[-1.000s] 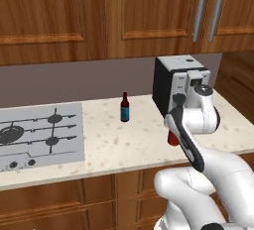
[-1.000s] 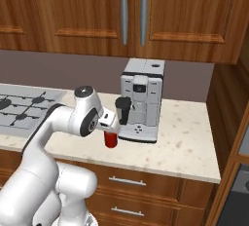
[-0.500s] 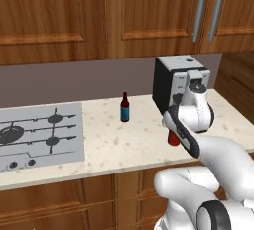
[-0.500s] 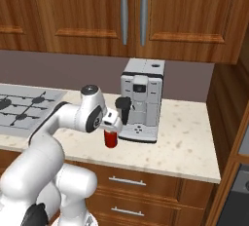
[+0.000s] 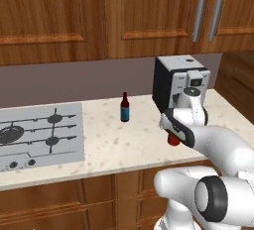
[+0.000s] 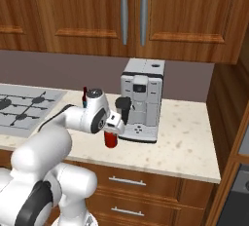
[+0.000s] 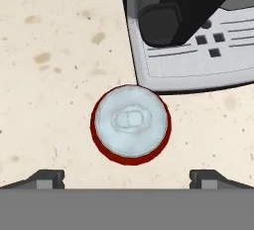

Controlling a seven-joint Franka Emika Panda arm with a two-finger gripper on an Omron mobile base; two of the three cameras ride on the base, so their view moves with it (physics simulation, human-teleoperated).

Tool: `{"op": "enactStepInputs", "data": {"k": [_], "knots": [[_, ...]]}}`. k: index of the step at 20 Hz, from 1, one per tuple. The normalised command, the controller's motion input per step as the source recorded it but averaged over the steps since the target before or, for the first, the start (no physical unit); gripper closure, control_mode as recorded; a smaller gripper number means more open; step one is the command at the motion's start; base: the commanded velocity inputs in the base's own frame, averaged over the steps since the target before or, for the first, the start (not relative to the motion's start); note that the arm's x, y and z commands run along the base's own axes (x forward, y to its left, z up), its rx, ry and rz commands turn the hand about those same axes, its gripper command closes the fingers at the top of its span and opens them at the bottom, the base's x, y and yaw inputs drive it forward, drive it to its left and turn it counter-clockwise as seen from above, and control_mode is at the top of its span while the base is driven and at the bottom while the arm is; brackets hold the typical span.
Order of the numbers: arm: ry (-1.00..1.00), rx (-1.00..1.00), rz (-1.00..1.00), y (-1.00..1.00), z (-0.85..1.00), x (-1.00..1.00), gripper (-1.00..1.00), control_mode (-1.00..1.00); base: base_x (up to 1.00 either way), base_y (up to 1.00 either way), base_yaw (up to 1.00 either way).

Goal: Move the drinks to the dining counter.

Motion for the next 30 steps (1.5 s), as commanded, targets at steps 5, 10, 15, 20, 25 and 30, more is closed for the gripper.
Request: {"op": "enactStepInputs", "data": {"k": [5, 10, 15, 20, 25, 30], "knots": [[0.0, 0.0, 0.0, -0.05, -0.11, 0.07, -1.0, -1.0, 0.0, 0.0, 0.0], [0.0, 0.0, 0.0, -0.01, -0.1, 0.06, -1.0, -1.0, 0.0, 0.0, 0.0], [0.0, 0.0, 0.0, 0.0, -0.12, 0.1, -1.0, -1.0, 0.0, 0.0, 0.0], [0.0, 0.0, 0.0, 0.0, -0.13, 0.12, -1.0, -1.0, 0.0, 0.0, 0.0], [0.0, 0.0, 0.0, 0.0, -0.07, 0.09, -1.0, -1.0, 0.0, 0.0, 0.0], [0.0, 0.0, 0.0, 0.0, -0.08, 0.05, -1.0, -1.0, 0.0, 0.0, 0.0]]}}
